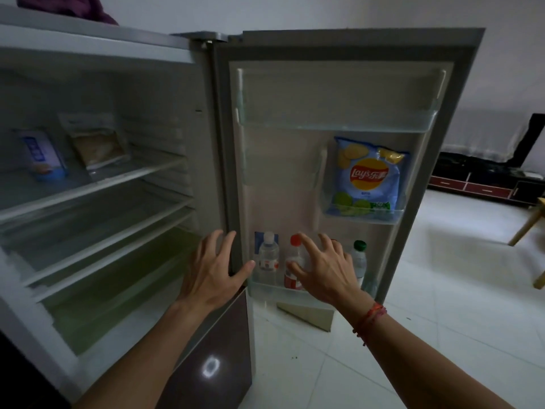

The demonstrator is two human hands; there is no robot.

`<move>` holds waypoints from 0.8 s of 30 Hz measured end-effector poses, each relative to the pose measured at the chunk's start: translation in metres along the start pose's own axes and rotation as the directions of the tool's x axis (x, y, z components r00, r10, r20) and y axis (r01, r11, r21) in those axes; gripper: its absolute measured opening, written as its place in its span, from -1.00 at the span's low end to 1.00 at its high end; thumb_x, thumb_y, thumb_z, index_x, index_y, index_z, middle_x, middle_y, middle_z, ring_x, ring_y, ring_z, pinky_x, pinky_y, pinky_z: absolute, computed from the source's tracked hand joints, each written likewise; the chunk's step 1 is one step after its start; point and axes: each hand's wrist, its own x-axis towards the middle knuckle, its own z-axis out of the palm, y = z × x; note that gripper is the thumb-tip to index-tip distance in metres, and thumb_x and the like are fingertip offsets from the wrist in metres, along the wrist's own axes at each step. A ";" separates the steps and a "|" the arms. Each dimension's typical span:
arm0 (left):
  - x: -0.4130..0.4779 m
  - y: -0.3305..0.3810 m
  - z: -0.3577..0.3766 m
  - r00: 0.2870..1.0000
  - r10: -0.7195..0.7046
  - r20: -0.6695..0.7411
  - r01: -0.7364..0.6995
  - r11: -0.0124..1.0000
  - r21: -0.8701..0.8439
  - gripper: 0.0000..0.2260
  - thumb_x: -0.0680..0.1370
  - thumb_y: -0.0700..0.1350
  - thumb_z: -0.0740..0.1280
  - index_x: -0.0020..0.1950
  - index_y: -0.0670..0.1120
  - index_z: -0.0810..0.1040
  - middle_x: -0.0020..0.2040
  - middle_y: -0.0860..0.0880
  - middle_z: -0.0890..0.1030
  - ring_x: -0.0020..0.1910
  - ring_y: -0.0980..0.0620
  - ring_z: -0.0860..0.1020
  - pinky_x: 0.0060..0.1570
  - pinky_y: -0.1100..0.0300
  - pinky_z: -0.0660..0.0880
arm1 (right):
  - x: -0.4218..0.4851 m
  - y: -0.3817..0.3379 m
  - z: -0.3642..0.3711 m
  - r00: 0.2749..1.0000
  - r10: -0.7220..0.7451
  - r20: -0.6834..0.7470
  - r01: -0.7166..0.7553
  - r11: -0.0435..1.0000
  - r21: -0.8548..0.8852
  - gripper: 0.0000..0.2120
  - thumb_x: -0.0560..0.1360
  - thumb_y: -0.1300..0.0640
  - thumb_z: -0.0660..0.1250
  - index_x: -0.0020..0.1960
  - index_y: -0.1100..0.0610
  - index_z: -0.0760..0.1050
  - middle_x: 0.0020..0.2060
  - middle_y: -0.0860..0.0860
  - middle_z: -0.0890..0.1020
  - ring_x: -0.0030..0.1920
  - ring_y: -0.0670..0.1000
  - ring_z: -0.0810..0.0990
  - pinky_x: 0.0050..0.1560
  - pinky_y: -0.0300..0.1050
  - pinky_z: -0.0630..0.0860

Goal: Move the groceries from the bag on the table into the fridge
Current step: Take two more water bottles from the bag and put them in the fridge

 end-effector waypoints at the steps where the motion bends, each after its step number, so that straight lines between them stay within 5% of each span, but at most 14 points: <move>1: 0.000 0.000 0.000 1.000 -0.001 0.002 0.001 1.000 0.003 -0.25 0.46 0.42 0.08 0.49 -0.02 0.32 0.44 -0.15 0.32 0.38 -0.15 0.34 0.24 -0.11 0.45 | -0.001 0.000 -0.001 1.000 -0.002 0.006 0.002 1.000 -0.001 -0.31 0.52 -0.43 0.09 0.57 -0.23 0.05 0.56 0.17 0.19 0.51 0.25 0.23 0.44 0.28 0.30; 11: -0.009 0.006 -0.011 0.998 -0.049 -0.029 0.051 0.998 0.039 -0.24 0.46 0.42 0.05 0.52 -0.02 0.27 0.48 -0.12 0.28 0.41 -0.13 0.30 0.26 -0.05 0.42 | 0.001 -0.006 -0.007 0.998 -0.070 0.008 0.070 0.997 -0.013 -0.30 0.53 -0.43 0.09 0.58 -0.20 0.05 0.55 0.17 0.21 0.50 0.26 0.26 0.43 0.24 0.31; 24: -0.070 -0.007 -0.070 0.954 -0.247 -0.168 0.278 0.940 0.196 -0.25 0.46 0.41 0.07 0.48 -0.06 0.36 0.44 -0.12 0.35 0.39 -0.14 0.36 0.31 -0.07 0.40 | 0.005 -0.072 -0.007 0.929 -0.366 0.049 0.362 0.929 0.074 -0.29 0.55 -0.42 0.09 0.60 -0.21 -0.01 0.57 0.17 0.18 0.52 0.24 0.22 0.45 0.22 0.24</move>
